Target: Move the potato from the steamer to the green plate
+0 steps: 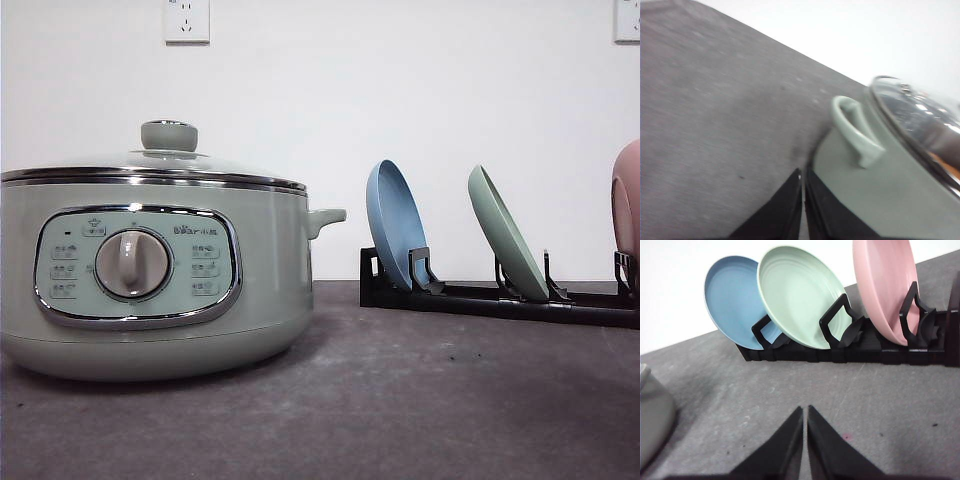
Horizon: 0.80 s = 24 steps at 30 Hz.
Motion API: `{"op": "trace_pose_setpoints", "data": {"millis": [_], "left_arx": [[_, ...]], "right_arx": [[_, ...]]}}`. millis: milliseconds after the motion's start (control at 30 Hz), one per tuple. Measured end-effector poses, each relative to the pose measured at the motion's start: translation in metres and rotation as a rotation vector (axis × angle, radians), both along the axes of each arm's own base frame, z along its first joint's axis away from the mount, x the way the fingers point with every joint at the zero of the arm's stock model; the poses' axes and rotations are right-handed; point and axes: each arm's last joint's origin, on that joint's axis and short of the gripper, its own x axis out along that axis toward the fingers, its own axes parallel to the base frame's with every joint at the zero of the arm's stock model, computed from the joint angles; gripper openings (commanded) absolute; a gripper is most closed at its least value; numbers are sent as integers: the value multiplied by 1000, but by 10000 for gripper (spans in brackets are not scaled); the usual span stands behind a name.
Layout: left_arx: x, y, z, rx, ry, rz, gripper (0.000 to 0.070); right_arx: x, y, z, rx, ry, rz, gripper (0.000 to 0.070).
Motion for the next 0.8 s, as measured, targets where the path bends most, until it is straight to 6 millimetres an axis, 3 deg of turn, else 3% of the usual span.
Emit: {"op": "trace_pose_setpoints", "data": {"millis": [100,200,400,633,800], "left_arx": [[-1,-2,5,-59,3,-44,2],[-4,-2,18,-79,-25,-57,3],[-13,-5,56,-94,-74,-125,3],[-17,-7,100,-74,-27,-196,3],[-10,-10,136,-2,19,-342,3]], "right_arx": [[-1,0,5,38,-3,-4,1],[-4,0,22,55,-50,-4,1],[-17,1,68,53,-149,-1,1],[-23,4,117,13,-118,66,1],[-18,5,149,-38,-57,145,1]]}}
